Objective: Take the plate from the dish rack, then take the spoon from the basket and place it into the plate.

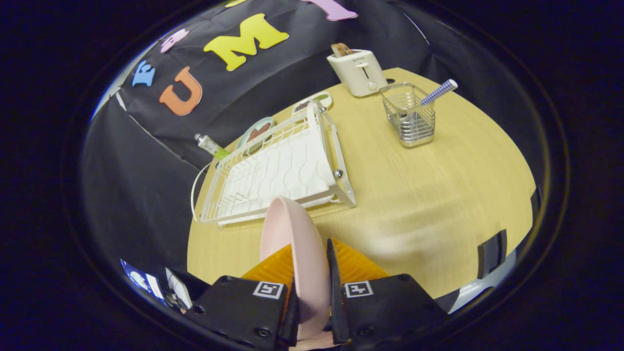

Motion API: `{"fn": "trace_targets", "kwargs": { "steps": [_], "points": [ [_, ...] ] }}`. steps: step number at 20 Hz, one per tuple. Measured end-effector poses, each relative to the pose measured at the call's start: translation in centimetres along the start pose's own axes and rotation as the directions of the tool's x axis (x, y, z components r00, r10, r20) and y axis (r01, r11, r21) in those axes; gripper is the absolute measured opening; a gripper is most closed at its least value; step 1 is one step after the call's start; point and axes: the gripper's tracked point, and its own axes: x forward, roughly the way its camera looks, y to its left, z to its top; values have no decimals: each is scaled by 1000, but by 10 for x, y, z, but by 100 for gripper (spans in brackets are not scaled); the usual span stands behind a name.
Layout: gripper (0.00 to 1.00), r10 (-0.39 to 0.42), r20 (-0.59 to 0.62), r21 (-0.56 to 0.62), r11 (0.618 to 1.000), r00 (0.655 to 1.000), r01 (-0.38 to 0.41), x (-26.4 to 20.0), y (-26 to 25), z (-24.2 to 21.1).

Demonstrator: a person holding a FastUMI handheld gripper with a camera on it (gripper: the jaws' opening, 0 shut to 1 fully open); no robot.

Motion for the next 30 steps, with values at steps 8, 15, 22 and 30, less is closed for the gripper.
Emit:
{"fn": "trace_targets", "kwargs": {
  "steps": [8,15,22,30],
  "points": [
    [32,55,-21,117,992,998,-52,27,-14,-13],
    [36,122,-22,176,978,992,-116,38,-22,-13],
    [47,125,45,84,988,991,-129,27,-20,-2],
    [72,30,371,-164,986,928,34,-32,-40,38]
  ]
}}
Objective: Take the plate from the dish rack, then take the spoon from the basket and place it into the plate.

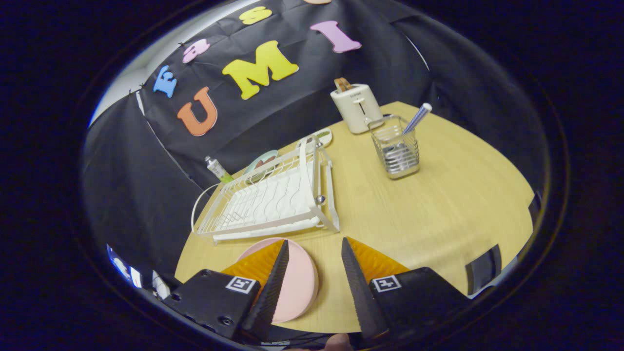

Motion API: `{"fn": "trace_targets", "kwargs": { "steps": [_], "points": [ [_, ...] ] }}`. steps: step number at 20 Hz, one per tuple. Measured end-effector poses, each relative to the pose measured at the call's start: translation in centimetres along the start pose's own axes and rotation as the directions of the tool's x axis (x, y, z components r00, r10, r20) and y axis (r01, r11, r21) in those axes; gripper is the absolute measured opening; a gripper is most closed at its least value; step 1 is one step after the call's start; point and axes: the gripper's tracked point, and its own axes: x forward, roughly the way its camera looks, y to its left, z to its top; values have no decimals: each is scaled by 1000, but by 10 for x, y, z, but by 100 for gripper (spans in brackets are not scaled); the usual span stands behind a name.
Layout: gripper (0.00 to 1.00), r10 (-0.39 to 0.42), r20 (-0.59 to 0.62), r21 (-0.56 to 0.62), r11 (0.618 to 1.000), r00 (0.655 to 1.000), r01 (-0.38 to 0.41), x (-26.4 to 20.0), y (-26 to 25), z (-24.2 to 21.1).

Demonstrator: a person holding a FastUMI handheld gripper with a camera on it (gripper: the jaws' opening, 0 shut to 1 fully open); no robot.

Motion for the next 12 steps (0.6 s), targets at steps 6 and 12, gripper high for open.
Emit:
{"fn": "trace_targets", "kwargs": {
  "steps": [6,12],
  "points": [
    [94,-120,280,-190,966,952,178,-38,-40,45],
    [94,-121,421,-240,941,899,239,-36,-84,89]
  ]
}}
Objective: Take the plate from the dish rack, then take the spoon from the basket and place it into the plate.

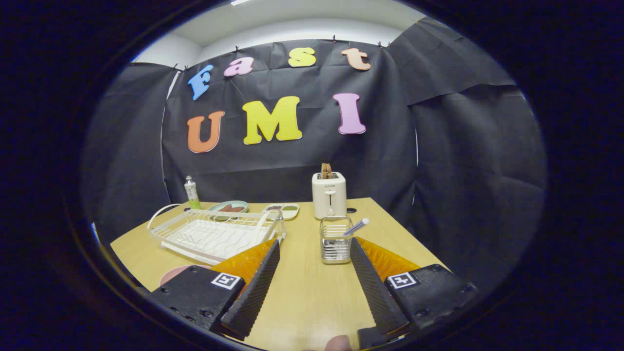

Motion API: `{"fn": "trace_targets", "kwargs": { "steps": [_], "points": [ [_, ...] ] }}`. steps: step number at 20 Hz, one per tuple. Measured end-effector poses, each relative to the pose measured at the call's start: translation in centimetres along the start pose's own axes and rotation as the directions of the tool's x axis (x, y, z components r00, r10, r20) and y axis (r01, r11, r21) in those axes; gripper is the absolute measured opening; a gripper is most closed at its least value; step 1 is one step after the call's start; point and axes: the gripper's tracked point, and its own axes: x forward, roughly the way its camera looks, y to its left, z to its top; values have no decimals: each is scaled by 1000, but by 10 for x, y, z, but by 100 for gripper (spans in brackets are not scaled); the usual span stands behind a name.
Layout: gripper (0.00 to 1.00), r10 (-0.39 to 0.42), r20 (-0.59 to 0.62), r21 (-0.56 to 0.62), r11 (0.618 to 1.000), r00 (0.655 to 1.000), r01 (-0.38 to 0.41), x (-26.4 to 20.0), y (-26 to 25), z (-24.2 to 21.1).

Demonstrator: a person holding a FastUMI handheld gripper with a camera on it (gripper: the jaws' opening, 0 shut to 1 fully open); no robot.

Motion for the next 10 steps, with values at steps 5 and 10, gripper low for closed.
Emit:
{"fn": "trace_targets", "kwargs": {
  "steps": [5,10],
  "points": [
    [95,17,-17,48,999,1000,-16,53,-38,-10],
    [93,62,-53,84,995,997,-58,100,-51,-22]
  ]
}}
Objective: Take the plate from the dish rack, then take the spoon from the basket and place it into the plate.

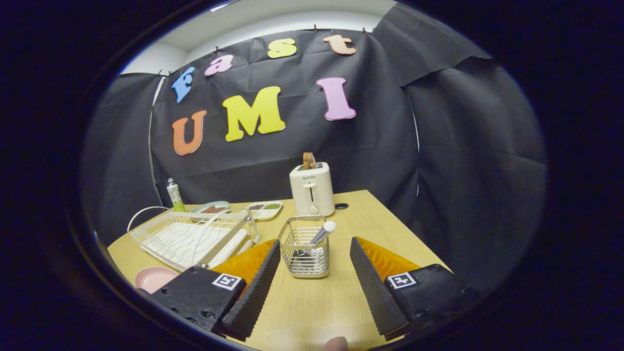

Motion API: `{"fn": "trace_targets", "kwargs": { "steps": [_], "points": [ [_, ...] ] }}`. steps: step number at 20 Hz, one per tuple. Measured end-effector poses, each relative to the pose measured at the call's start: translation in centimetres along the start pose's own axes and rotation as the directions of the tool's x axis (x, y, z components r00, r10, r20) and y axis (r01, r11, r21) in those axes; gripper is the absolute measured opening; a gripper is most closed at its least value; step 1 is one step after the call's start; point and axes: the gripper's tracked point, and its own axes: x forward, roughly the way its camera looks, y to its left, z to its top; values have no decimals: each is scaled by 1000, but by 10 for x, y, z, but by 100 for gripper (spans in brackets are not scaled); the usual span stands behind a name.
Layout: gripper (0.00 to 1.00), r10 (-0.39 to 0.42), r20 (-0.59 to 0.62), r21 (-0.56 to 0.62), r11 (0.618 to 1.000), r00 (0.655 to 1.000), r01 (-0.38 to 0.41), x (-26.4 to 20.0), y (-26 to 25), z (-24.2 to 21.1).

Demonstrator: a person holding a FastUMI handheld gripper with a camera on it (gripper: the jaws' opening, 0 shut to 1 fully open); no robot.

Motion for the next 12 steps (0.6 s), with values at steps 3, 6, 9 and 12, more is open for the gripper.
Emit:
{"fn": "trace_targets", "kwargs": {
  "steps": [3,6,9,12],
  "points": [
    [92,25,4,-2,1000,1000,-25,19,2,3],
    [85,36,5,-4,999,999,-36,32,2,7],
    [69,43,-12,-15,999,999,-43,44,3,6],
    [53,51,-30,-4,999,998,-51,49,5,5]
  ]
}}
